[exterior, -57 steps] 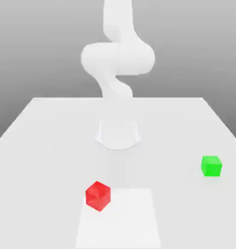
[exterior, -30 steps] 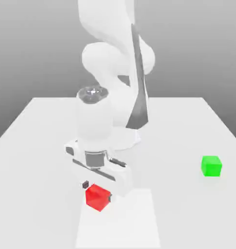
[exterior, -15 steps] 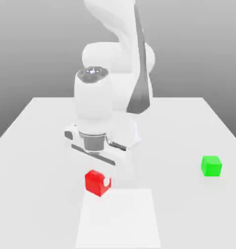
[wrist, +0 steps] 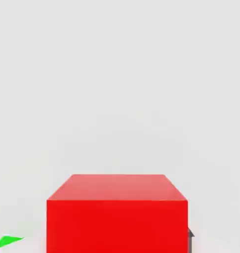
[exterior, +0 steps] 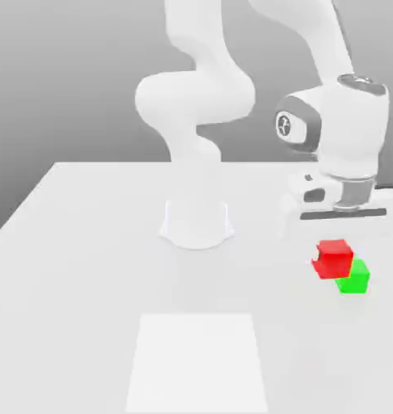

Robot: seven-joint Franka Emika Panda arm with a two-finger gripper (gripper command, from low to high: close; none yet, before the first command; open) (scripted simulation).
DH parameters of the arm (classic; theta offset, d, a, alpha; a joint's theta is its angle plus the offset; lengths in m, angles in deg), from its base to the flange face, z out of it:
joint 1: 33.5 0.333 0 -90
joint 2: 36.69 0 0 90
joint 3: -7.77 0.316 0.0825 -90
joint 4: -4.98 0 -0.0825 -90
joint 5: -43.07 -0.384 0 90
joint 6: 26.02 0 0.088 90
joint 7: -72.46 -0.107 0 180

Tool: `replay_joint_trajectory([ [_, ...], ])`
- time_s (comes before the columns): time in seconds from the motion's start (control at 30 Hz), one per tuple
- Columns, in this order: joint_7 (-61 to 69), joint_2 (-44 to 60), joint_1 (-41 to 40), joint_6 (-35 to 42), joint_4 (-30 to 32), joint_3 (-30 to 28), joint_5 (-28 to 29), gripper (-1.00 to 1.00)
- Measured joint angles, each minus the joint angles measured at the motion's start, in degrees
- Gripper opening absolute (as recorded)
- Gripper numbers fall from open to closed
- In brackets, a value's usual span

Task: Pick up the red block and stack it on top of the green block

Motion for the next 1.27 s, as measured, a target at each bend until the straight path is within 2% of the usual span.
replay_joint_trajectory([
  [0.13, -0.66, -0.48, 4.6, 0.5, -0.3, 4.07, -0.86, -1.0],
  [0.5, -4.78, 2.89, 2.75, -3.42, -0.47, 5.55, 4.94, -1.0],
  [0.93, -11.63, 8.7, 0.4, -7.93, -0.7, 5.6, 14.7, -1.0],
  [1.27, -16.82, 13.67, 0.77, -11.09, -0.97, 3.39, 21.87, -1.0],
])
